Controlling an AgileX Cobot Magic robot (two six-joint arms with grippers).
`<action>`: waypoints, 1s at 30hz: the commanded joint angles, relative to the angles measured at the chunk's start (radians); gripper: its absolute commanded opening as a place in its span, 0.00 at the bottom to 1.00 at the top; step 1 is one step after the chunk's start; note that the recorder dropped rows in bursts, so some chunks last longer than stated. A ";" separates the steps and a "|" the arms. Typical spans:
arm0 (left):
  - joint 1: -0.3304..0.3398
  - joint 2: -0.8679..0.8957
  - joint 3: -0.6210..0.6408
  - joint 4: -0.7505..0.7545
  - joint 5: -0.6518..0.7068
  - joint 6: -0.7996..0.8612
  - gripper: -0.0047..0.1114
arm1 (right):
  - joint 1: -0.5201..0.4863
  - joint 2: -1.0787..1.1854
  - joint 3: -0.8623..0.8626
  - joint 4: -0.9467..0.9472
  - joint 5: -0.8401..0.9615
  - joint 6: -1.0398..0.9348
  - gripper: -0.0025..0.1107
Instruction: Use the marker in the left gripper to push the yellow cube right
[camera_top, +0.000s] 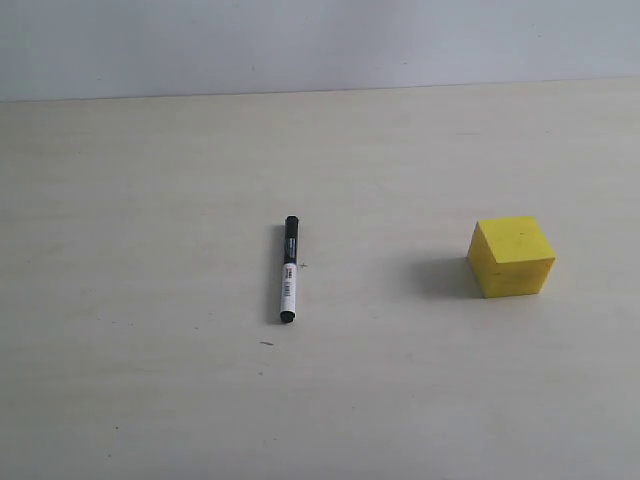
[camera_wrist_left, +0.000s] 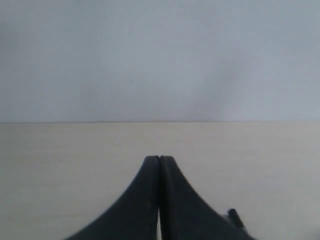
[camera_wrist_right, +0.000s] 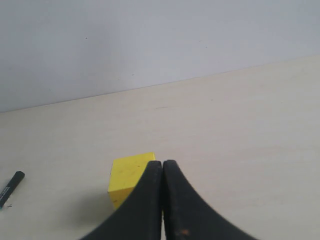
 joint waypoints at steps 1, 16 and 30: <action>0.113 -0.182 0.082 0.005 0.011 -0.003 0.04 | 0.000 -0.005 0.005 -0.004 -0.007 -0.004 0.02; 0.146 -0.506 0.326 0.005 0.160 0.106 0.04 | 0.000 -0.005 0.005 -0.004 -0.007 -0.004 0.02; 0.146 -0.536 0.326 -0.003 0.331 0.100 0.04 | 0.000 -0.005 0.005 -0.004 -0.007 -0.004 0.02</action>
